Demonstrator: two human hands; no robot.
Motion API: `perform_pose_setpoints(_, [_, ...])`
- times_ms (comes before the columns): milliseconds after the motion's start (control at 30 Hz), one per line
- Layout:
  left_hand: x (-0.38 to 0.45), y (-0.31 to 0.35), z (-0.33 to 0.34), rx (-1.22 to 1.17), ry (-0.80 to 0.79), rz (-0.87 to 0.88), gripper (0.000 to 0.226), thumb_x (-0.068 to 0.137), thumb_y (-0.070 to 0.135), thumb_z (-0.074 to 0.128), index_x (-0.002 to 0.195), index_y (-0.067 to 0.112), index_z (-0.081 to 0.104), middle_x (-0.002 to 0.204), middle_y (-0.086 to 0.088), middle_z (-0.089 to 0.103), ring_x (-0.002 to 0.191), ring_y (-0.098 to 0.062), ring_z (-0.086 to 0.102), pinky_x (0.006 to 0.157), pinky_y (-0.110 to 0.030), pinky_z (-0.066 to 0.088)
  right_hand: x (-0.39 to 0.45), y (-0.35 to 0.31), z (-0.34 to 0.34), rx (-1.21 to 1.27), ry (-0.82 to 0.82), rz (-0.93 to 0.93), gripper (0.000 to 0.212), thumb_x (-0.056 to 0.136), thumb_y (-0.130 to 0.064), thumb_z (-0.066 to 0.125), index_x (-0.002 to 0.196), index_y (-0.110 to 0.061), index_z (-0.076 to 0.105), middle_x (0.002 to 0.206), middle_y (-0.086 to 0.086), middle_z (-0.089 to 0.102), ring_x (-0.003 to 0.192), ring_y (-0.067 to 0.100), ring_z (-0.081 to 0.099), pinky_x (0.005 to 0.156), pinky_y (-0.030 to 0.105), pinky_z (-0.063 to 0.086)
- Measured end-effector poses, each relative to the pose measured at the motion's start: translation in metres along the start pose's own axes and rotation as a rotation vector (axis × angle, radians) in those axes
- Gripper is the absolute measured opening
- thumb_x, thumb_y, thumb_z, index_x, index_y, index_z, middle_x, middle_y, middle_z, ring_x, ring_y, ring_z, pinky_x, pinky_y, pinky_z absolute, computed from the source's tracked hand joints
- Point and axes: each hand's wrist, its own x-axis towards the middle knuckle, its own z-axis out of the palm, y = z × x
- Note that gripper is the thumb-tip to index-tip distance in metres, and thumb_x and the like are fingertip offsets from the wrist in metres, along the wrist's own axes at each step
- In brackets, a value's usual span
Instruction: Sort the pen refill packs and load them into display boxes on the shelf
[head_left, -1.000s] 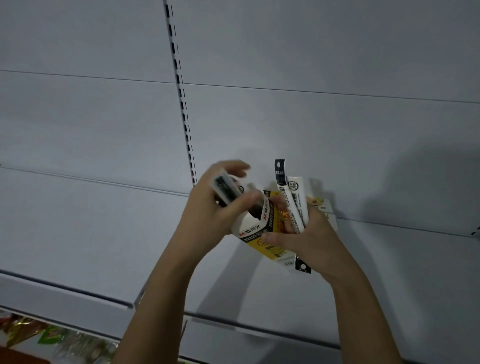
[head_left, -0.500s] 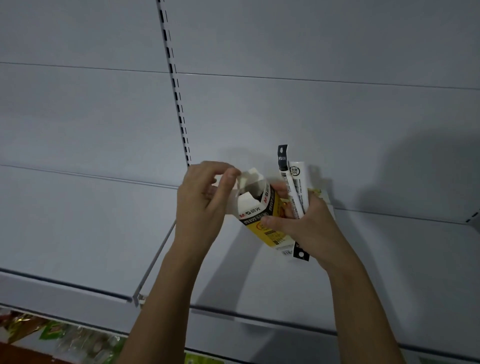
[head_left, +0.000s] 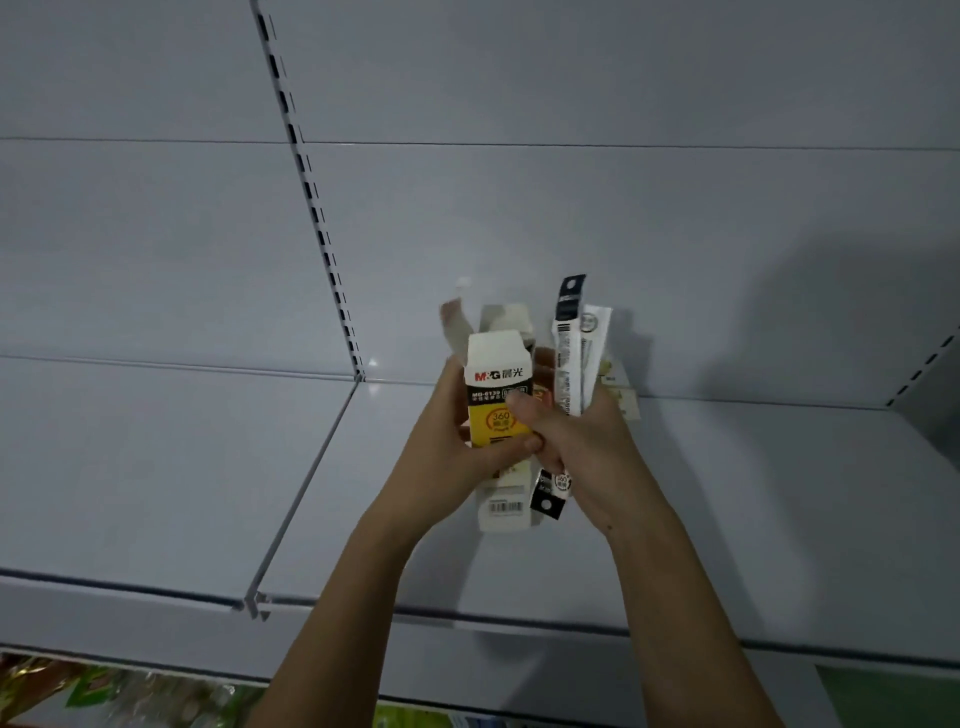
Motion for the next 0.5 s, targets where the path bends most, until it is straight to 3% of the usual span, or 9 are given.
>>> perform_pose_setpoints(100, [-0.003,0.000,-0.008,0.119,-0.015,-0.009,0.063,0.077,0.008,0.080,0.125,0.035,0.050,0.111,0.019,0.067,0.104,-0.005,0.065,0.091,-0.036,0.054,0.005,-0.001,-0.005,-0.150,0.139,-0.051,0.044,0.082,-0.055,0.069,0.117,-0.030,0.059,0.090,-0.006,0.067,0.053,-0.002,0.051,0.048,0.019,0.039])
perform_pose_setpoints(133, [-0.003,0.002,-0.013,0.166,-0.027,0.009,0.064,0.077,0.009,0.081,0.126,0.037,0.050,0.111,0.022,0.066,0.104,-0.003,0.064,0.090,-0.032,0.053,0.006,-0.004,-0.008,-0.123,0.215,-0.100,0.042,0.083,-0.060,0.065,0.110,-0.028,0.060,0.082,-0.007,0.063,0.050,-0.001,0.045,0.048,0.022,0.035])
perform_pose_setpoints(200, [-0.003,0.006,-0.023,0.241,-0.061,0.057,0.067,0.076,0.004,0.081,0.128,0.034,0.051,0.115,0.022,0.063,0.108,0.001,0.059,0.088,-0.021,0.050,0.005,-0.015,-0.015,-0.011,0.292,-0.194,0.030,0.094,-0.048,0.057,0.090,-0.019,0.063,0.066,-0.004,0.054,0.044,0.008,0.034,0.046,0.027,0.027])
perform_pose_setpoints(267, [-0.002,0.009,-0.030,0.294,-0.111,0.090,0.071,0.073,-0.002,0.081,0.128,0.031,0.051,0.120,0.021,0.060,0.111,0.009,0.054,0.085,-0.008,0.044,0.002,-0.025,-0.014,0.126,0.210,-0.275,0.037,0.101,-0.038,0.048,0.071,-0.018,0.056,0.058,-0.001,0.043,0.046,0.013,0.030,0.049,0.031,0.027])
perform_pose_setpoints(333, [0.001,0.009,-0.035,0.363,-0.155,0.107,0.073,0.071,-0.002,0.083,0.128,0.031,0.050,0.124,0.020,0.057,0.112,0.011,0.052,0.085,-0.002,0.038,0.000,-0.034,-0.009,0.291,0.079,-0.326,0.041,0.104,-0.036,0.041,0.067,-0.018,0.046,0.057,-0.002,0.036,0.049,0.013,0.030,0.052,0.028,0.030])
perform_pose_setpoints(500, [0.004,0.006,-0.040,0.413,-0.204,0.136,0.077,0.070,0.007,0.086,0.128,0.037,0.047,0.121,0.028,0.056,0.110,0.004,0.053,0.083,-0.013,0.048,-0.008,-0.049,0.001,0.640,-0.096,-0.347,0.048,0.103,-0.028,0.041,0.057,-0.018,0.031,0.055,-0.002,0.027,0.053,0.014,0.019,0.052,0.027,0.026])
